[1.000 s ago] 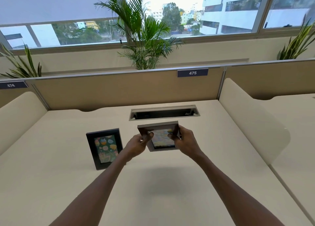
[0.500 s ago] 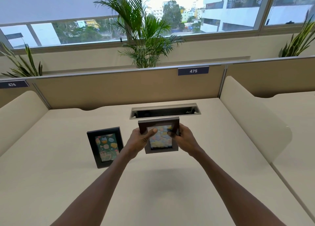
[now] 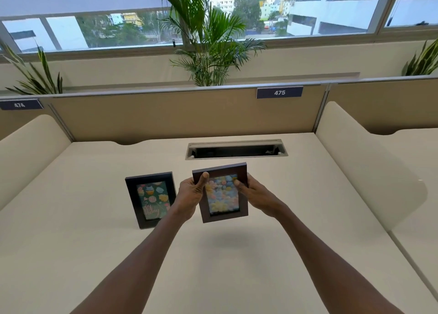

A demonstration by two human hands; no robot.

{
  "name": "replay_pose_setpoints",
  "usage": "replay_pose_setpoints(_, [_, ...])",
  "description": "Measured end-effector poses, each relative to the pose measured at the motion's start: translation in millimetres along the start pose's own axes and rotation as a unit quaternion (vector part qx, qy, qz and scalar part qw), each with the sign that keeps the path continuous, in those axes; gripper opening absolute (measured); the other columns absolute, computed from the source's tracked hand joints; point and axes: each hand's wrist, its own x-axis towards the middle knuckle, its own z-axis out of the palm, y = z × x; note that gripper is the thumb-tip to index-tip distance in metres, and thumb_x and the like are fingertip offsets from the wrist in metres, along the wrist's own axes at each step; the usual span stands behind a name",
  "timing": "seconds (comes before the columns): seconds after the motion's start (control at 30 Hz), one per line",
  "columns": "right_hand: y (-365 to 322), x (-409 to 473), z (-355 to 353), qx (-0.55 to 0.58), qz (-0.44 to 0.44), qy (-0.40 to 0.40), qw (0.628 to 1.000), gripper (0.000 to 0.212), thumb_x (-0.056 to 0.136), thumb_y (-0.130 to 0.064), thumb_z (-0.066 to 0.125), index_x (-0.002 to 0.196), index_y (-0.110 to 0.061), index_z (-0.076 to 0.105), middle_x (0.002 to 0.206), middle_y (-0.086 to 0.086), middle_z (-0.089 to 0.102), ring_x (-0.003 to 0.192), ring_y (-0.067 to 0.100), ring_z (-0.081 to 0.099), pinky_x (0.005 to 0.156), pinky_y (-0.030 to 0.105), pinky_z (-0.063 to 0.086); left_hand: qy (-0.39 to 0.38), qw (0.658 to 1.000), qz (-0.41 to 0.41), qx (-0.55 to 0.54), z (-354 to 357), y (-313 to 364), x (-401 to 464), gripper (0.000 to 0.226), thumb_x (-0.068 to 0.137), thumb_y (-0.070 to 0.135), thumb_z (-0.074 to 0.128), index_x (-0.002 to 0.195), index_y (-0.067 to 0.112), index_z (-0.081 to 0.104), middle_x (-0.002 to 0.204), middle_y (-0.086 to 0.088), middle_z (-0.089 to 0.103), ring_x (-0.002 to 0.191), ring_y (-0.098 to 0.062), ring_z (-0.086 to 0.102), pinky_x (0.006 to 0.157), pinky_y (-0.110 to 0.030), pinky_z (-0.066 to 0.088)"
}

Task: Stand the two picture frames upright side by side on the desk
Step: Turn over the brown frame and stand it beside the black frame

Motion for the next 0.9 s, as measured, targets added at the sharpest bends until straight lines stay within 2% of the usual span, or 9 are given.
replay_pose_setpoints(0.1, [7,8,1,0.006,0.01,0.007,1.0,0.035,0.089,-0.054,0.057,0.118,-0.035,0.06,0.114,-0.009,0.072,0.108,0.008,0.067,0.074,0.021,0.057,0.012,1.0,-0.004,-0.005,-7,-5,5,0.062,0.058,0.063,0.074,0.093,0.012,0.068,0.084,-0.002,0.08,0.082,-0.016,0.077,0.06,-0.024,0.059])
replay_pose_setpoints(0.23, [16,21,2,0.015,0.03,0.008,0.999,0.041,0.077,-0.069,0.065,0.109,-0.043,0.067,0.113,-0.012,0.073,0.106,0.007,0.068,0.07,0.02,0.058,0.025,1.0,-0.012,-0.013,-14,-9,13,0.067,0.054,0.068,0.075,0.091,0.013,0.069,0.084,-0.002,0.08,0.081,-0.017,0.077,0.059,-0.025,0.059])
replay_pose_setpoints(0.47, [35,39,6,0.055,0.061,0.017,0.997,0.043,0.078,-0.062,0.068,0.113,-0.036,0.067,0.114,-0.006,0.073,0.107,0.013,0.069,0.075,0.024,0.058,0.032,0.999,-0.017,0.019,-24,-17,20,0.067,0.055,0.07,0.073,0.09,0.013,0.071,0.086,-0.002,0.08,0.085,-0.017,0.077,0.062,-0.025,0.06])
replay_pose_setpoints(0.57, [47,48,9,0.037,0.084,0.026,0.995,0.041,0.08,-0.062,0.063,0.113,-0.038,0.064,0.112,-0.012,0.073,0.105,0.011,0.069,0.074,0.024,0.058,0.037,0.998,-0.019,0.043,-33,-28,19,0.07,0.066,0.066,0.069,0.104,0.008,0.067,0.099,-0.007,0.079,0.096,-0.022,0.075,0.077,-0.037,0.061])
replay_pose_setpoints(0.63, [51,49,9,0.035,0.083,0.026,0.996,0.044,0.077,-0.065,0.063,0.113,-0.039,0.064,0.113,-0.012,0.073,0.106,0.011,0.069,0.077,0.026,0.058,0.056,0.996,-0.012,0.073,-33,-35,11,0.065,0.077,0.063,0.062,0.106,0.005,0.065,0.1,-0.008,0.077,0.094,-0.015,0.074,0.075,-0.031,0.059])
replay_pose_setpoints(0.7, [55,51,9,0.04,0.078,0.022,0.996,0.048,0.076,-0.067,0.064,0.115,-0.038,0.064,0.117,-0.009,0.072,0.109,0.013,0.068,0.083,0.03,0.058,0.085,0.991,-0.003,0.1,-28,-43,1,0.056,0.086,0.059,0.056,0.103,0.007,0.067,0.093,0.0,0.075,0.086,-0.002,0.071,0.066,-0.015,0.053])
replay_pose_setpoints(0.77, [61,56,11,0.045,0.082,0.019,0.995,0.051,0.078,-0.065,0.064,0.119,-0.035,0.063,0.121,-0.005,0.071,0.113,0.017,0.066,0.09,0.036,0.057,0.122,0.985,0.012,0.121,-26,-57,-7,0.043,0.094,0.048,0.054,0.101,0.009,0.069,0.086,0.006,0.072,0.079,0.004,0.067,0.062,-0.01,0.048])
replay_pose_setpoints(0.87, [71,63,15,0.041,0.093,0.026,0.994,0.048,0.083,-0.06,0.059,0.121,-0.031,0.061,0.122,-0.002,0.07,0.116,0.021,0.064,0.099,0.048,0.052,0.173,0.973,0.02,0.151,-24,-78,-18,0.017,0.099,0.023,0.058,0.11,0.014,0.067,0.1,0.002,0.072,0.097,-0.011,0.067,0.072,-0.016,0.053])
replay_pose_setpoints(0.9, [71,64,15,0.043,0.095,0.025,0.994,0.046,0.083,-0.06,0.059,0.12,-0.032,0.061,0.121,-0.003,0.071,0.116,0.022,0.064,0.1,0.049,0.051,0.179,0.97,0.028,0.16,-23,-82,-21,0.019,0.098,0.015,0.057,0.115,0.015,0.066,0.106,0.003,0.07,0.103,-0.015,0.066,0.077,-0.015,0.053])
